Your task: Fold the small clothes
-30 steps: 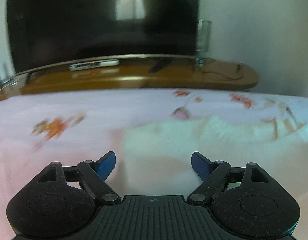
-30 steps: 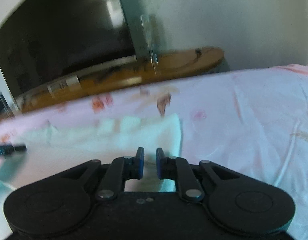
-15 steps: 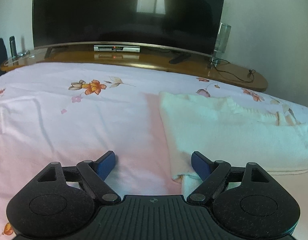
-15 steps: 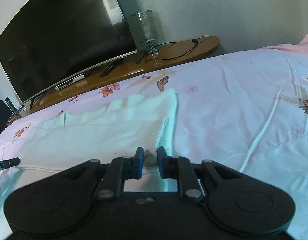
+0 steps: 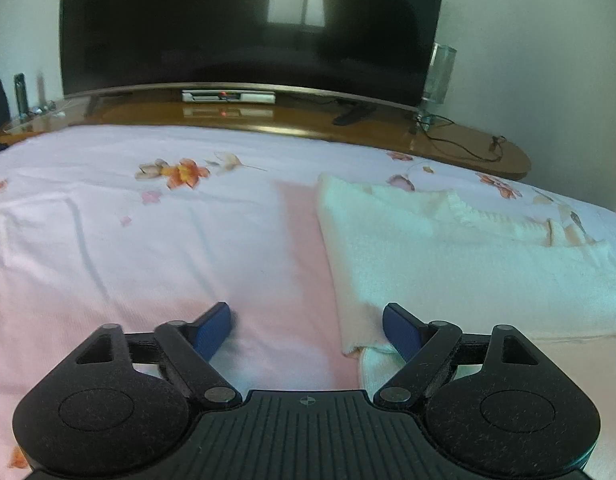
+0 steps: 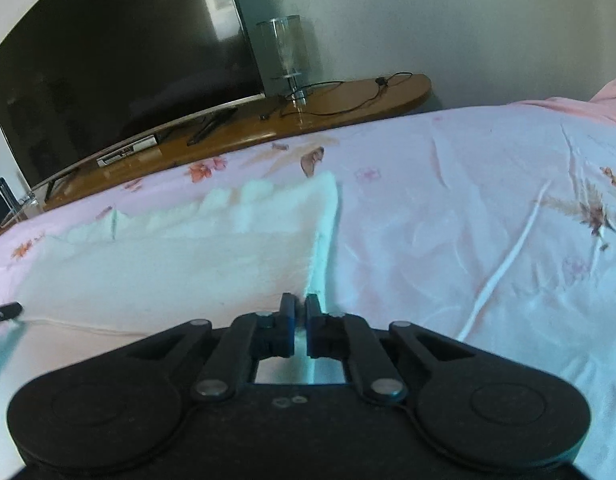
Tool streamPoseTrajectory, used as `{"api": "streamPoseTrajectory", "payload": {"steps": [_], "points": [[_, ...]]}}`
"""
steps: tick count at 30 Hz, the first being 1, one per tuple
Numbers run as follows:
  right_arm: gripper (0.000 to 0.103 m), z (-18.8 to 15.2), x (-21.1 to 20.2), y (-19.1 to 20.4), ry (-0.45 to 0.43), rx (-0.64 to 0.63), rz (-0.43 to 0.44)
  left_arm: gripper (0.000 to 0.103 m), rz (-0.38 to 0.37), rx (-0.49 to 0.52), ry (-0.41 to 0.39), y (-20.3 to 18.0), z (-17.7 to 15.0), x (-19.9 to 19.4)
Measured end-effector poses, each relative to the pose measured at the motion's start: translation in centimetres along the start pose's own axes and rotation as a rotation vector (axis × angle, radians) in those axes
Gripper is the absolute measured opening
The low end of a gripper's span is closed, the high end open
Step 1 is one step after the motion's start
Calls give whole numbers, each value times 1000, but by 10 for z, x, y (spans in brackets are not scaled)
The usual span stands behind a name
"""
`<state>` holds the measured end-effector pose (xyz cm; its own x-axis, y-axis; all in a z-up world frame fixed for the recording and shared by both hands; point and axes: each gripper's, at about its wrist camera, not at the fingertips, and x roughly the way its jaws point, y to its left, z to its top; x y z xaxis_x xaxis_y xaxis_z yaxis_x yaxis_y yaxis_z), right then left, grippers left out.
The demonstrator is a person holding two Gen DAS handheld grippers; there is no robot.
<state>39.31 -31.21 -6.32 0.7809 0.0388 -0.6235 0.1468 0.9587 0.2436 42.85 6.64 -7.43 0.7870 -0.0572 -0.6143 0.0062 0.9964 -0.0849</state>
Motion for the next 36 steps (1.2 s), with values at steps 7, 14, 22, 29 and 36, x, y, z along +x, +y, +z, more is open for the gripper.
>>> {"api": "streamPoseTrajectory", "payload": {"steps": [7,14,22,29,36], "points": [[10,13,-5,12,-76,-46,46,82,-111,121,-65,-46,5,-4],[16,20,8,20,-68,-105,36,83,-161,87,-66,-58,34,14],[12,25,56,26,-38,-144,23,103,-119,178,58,-74,47,92],[17,28,41,26,-69,-168,0,103,-77,198,35,-78,60,98],[17,30,53,28,-68,-151,-48,103,-75,172,47,-76,57,94]]}}
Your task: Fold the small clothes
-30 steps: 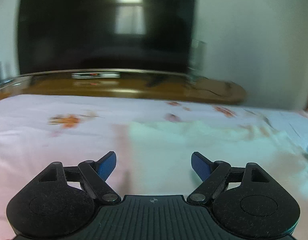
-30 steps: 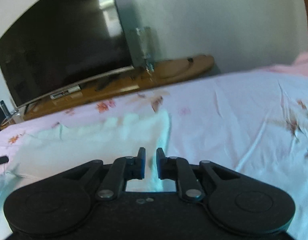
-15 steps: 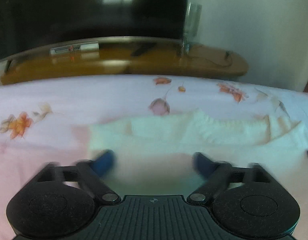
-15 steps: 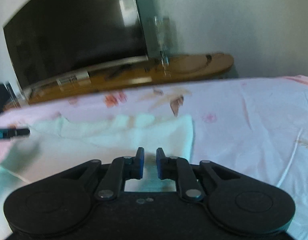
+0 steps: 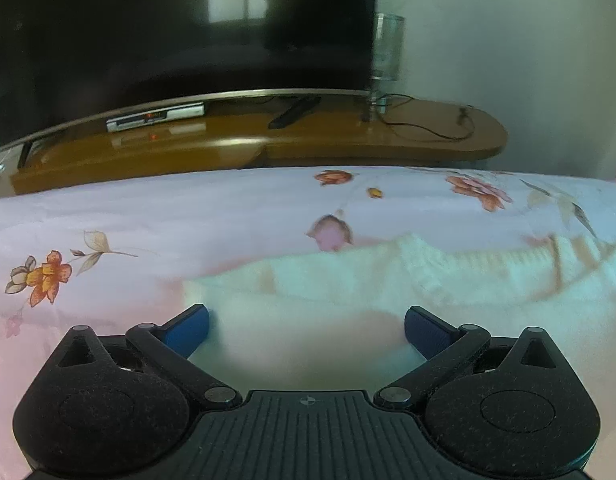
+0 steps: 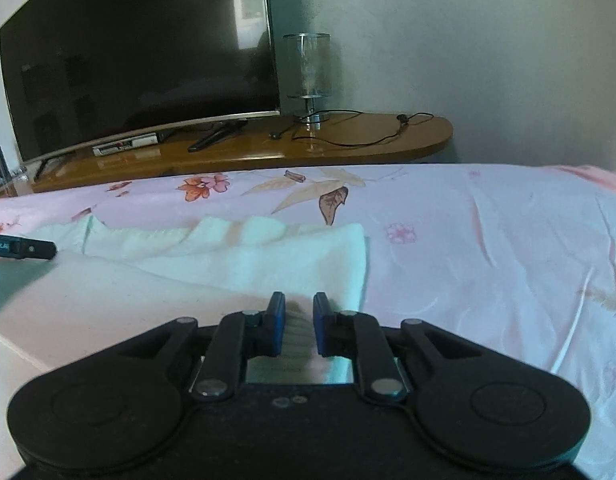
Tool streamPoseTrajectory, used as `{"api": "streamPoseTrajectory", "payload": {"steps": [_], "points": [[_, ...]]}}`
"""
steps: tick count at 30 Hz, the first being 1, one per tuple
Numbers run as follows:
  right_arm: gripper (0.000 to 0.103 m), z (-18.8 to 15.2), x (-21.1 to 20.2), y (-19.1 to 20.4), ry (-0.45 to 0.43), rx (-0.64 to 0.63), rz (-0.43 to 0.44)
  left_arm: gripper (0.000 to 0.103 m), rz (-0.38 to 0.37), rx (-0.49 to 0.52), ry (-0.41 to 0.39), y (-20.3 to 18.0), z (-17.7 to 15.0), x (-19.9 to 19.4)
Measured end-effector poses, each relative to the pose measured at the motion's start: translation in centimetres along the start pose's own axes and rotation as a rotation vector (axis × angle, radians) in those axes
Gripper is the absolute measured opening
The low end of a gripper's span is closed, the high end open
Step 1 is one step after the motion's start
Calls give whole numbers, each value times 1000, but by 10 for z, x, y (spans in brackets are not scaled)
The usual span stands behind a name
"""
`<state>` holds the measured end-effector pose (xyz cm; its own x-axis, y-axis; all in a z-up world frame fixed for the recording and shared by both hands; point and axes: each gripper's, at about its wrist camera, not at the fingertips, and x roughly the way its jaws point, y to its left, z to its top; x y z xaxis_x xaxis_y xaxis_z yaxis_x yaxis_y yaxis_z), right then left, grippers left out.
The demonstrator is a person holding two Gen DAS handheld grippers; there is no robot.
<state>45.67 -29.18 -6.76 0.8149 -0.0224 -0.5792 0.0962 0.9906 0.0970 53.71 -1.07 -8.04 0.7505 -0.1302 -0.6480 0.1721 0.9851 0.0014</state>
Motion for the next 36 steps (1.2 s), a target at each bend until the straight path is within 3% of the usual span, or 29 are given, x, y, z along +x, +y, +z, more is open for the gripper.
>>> {"api": "streamPoseTrajectory", "payload": {"steps": [2,4,8,10,11,15,18,20,21,24,26,29,31,32,33,36], "points": [[17,2,-2,2,-15,-4,-4,103,10,6,-3,-2,-7,-1],[18,0,10,2,41,-8,-14,103,20,-16,-6,0,-8,-5],[19,7,-2,2,24,3,-2,103,33,-9,-43,1,-17,-33],[23,4,-11,3,7,-18,1,103,34,1,-2,5,-29,-37],[24,-1,-6,4,49,-38,-3,103,26,-15,-8,9,-34,-39],[24,-5,-11,12,36,-63,-30,103,45,-64,-21,21,-40,-55],[25,-4,-31,16,-29,-42,-11,103,66,-38,23,23,-49,-59],[27,-11,-19,18,71,-54,-36,103,53,-66,43,27,-50,-64],[28,-14,-19,19,64,-63,-40,103,38,-79,48,29,-51,-71],[28,-5,-42,15,68,-10,-19,103,13,-75,36,34,-65,-101],[30,-5,-68,9,45,16,-11,103,0,-71,44,40,-85,-128],[33,-20,-111,-12,78,73,36,103,-32,-71,64,52,-126,-177],[35,-43,-142,-30,113,124,81,91,-55,-95,91,60,-155,-207],[36,-56,-155,-38,141,153,94,69,-48,-104,111,64,-169,-222],[30,-72,-171,-47,178,186,110,59,-27,-106,106,66,-180,-235],[26,-114,-212,-59,241,251,122,58,-79,-201,131,79,-205,-271]]}}
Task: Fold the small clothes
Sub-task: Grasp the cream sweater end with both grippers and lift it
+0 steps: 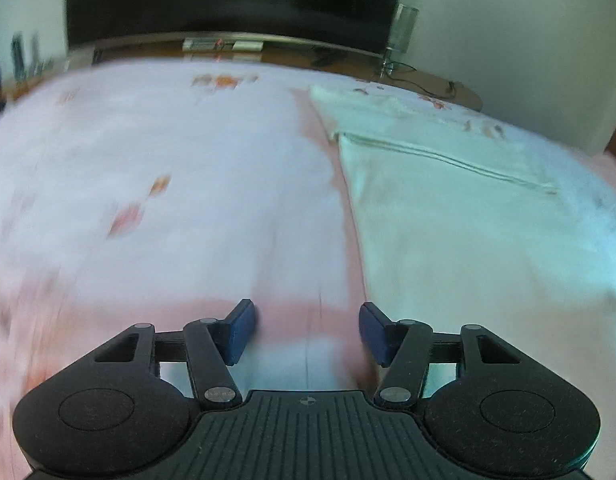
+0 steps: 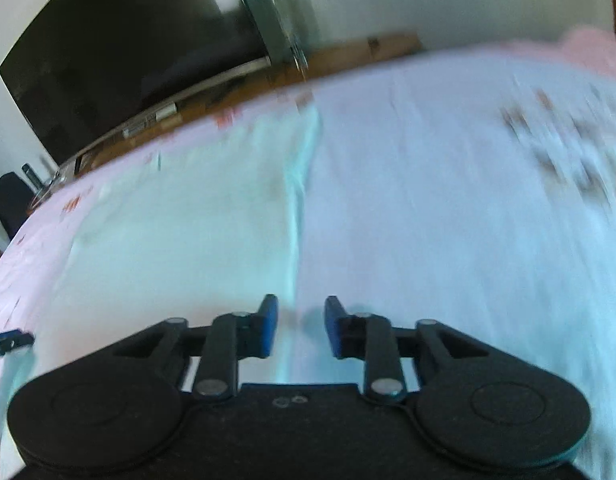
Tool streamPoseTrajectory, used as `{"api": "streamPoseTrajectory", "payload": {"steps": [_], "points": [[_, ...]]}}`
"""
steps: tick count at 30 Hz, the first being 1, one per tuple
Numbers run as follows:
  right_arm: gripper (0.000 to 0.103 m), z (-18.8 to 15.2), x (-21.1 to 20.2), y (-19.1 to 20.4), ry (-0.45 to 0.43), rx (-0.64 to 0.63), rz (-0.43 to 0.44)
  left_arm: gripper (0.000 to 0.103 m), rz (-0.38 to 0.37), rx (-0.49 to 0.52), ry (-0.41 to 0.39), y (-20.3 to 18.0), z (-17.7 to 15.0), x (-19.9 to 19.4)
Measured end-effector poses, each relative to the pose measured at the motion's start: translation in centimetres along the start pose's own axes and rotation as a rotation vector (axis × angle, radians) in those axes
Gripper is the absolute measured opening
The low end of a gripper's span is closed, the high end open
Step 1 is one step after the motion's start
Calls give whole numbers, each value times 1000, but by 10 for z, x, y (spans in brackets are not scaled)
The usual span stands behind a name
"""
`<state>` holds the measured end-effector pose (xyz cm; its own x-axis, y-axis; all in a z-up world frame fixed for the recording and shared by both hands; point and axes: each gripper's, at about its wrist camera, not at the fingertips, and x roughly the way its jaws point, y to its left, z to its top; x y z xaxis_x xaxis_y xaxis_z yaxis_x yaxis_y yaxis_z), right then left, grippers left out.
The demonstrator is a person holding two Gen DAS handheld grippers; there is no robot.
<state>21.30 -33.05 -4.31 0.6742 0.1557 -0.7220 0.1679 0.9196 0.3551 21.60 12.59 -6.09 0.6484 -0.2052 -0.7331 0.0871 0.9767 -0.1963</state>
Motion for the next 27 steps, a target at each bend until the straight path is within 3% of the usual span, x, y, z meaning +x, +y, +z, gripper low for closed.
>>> {"api": "streamPoseTrajectory", "payload": {"steps": [3,7,11,17,19,25,26,27], "points": [[27,-45,-31,-16,55,137,67,58,-142,-96,57,8,-24,-21],[29,-89,-60,-22,70,263,138,58,-252,-167,90,10,-55,-40],[29,-125,-82,-15,92,325,214,58,-375,-316,109,22,-85,-52],[29,-156,-88,-11,88,426,309,58,-511,-498,102,32,-115,-49],[29,-156,-84,-11,83,454,342,58,-525,-520,98,32,-117,-45],[21,-144,-71,-2,77,453,344,29,-487,-486,113,22,-113,-35],[18,-145,-71,-4,79,448,339,22,-478,-481,114,23,-112,-35],[7,-143,-70,0,82,430,315,12,-467,-471,116,23,-112,-34]]}}
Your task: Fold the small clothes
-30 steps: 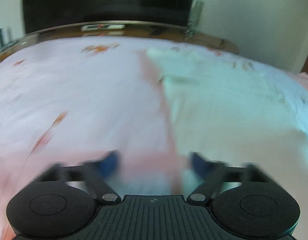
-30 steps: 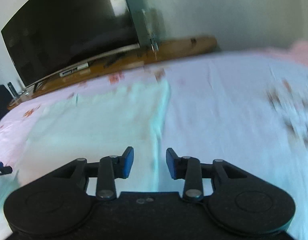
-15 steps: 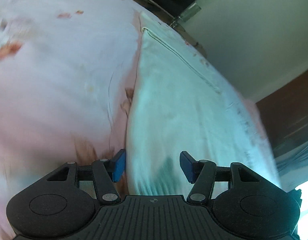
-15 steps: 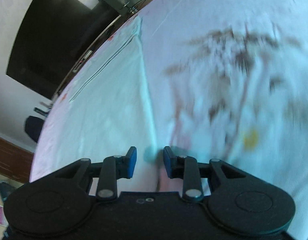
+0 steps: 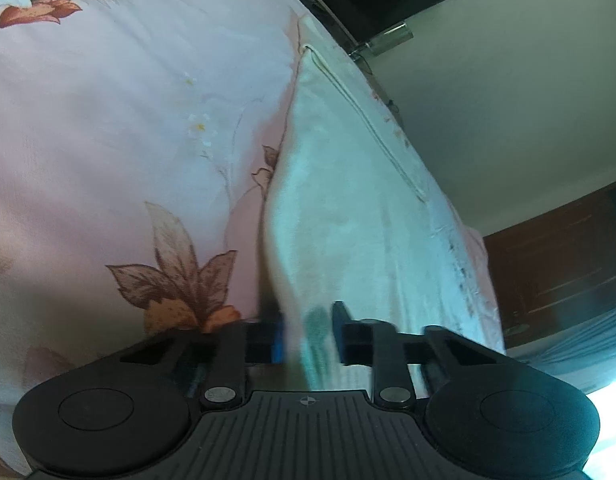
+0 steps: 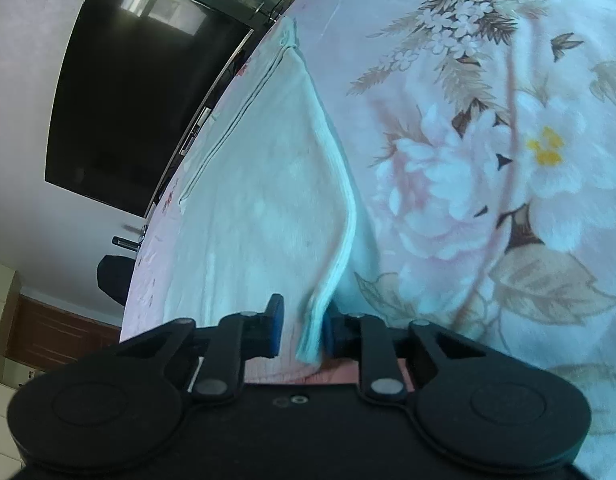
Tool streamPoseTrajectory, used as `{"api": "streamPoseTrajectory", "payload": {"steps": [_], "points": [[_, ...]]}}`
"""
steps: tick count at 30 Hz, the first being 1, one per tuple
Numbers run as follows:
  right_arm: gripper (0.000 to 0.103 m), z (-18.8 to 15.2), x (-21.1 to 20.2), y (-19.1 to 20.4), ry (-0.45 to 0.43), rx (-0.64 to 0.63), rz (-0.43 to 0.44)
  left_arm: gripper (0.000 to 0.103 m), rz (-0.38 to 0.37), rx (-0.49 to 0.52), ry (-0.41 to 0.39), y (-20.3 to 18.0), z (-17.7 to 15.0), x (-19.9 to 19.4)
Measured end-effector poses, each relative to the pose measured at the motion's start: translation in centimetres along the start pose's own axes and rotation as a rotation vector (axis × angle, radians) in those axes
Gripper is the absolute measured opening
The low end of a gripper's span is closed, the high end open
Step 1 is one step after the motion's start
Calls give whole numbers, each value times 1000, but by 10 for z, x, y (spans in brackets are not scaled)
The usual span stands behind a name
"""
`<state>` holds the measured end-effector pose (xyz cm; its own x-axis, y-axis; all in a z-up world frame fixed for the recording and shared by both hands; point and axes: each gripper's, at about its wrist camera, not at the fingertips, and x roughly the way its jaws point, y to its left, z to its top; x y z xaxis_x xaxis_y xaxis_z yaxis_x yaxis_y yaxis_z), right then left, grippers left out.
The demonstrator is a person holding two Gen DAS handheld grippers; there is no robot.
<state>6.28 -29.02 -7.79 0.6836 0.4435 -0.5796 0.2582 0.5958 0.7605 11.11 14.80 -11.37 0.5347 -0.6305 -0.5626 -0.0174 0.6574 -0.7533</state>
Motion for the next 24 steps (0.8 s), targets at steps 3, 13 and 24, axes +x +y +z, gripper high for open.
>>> {"api": "streamPoseTrajectory", "payload": {"steps": [3,13,24], "points": [[6,-2,5,18,-22,-100,-65,3,-53,-39,-50,8,3,-12],[5,-11,5,26,-19,-205,-140,3,47,76,-78,6,-6,-11],[5,30,-7,87,-157,-347,-80,3,9,133,-183,-39,52,-21]]}}
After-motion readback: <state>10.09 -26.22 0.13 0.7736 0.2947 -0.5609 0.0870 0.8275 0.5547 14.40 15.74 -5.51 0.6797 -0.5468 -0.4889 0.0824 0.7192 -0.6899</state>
